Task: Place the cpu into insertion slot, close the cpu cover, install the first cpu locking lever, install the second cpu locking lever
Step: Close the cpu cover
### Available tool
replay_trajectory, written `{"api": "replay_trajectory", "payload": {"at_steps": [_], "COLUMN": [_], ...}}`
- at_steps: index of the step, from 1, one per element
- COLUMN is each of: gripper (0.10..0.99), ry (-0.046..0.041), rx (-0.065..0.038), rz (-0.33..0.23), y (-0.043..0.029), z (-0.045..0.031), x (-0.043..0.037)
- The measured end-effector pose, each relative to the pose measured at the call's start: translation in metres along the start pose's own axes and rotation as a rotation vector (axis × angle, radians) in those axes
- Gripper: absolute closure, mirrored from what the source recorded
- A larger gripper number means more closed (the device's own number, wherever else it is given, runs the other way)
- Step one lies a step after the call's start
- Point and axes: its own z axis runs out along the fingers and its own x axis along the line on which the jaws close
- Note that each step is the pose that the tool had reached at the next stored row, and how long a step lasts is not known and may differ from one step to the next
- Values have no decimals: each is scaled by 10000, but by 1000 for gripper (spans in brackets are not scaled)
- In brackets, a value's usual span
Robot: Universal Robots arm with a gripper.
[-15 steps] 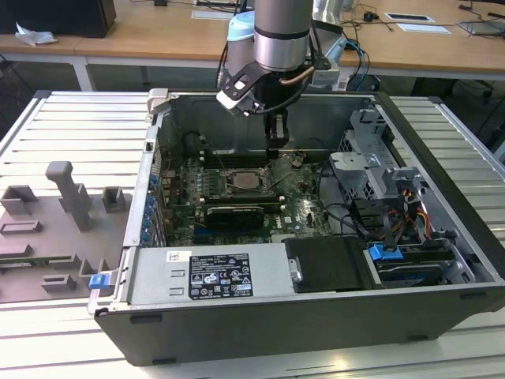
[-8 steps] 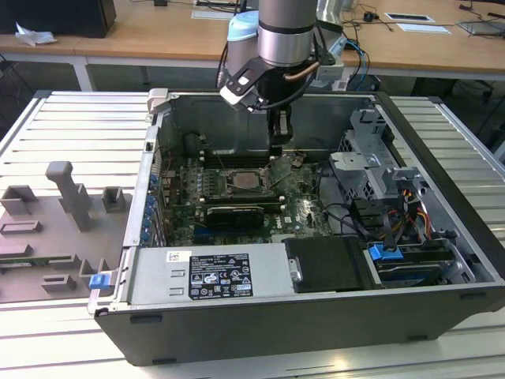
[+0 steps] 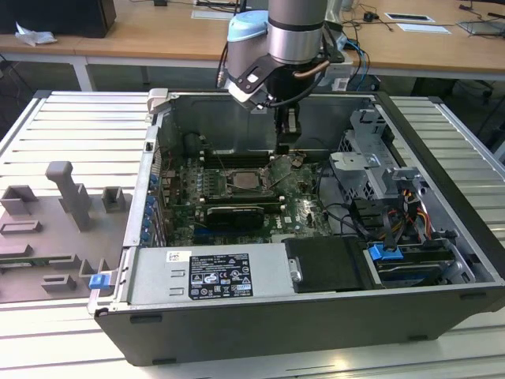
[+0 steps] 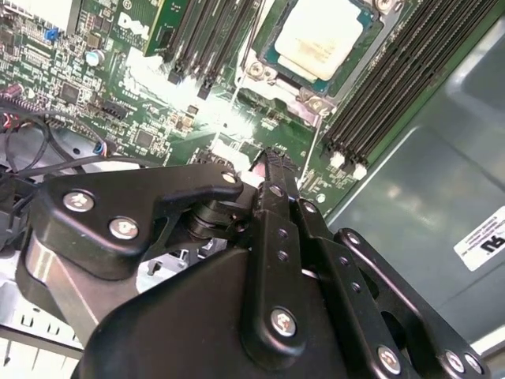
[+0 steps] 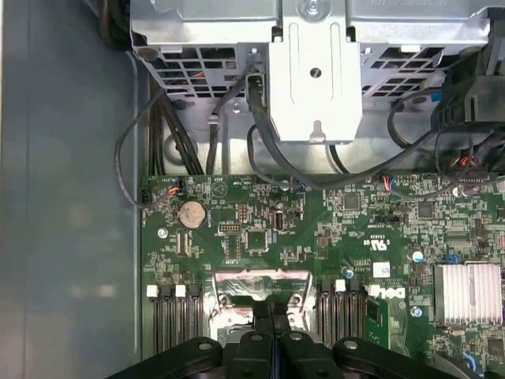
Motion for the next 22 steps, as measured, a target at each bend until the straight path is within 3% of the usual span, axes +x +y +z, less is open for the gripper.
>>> {"api": "replay_trajectory", "payload": {"at_steps": [17,22], "gripper": [980,980], "ry": [0,0], "rx": [-1,0], "rz": [0,-1], "y": [164,262], "z": [8,13], "x": [3,5]}}
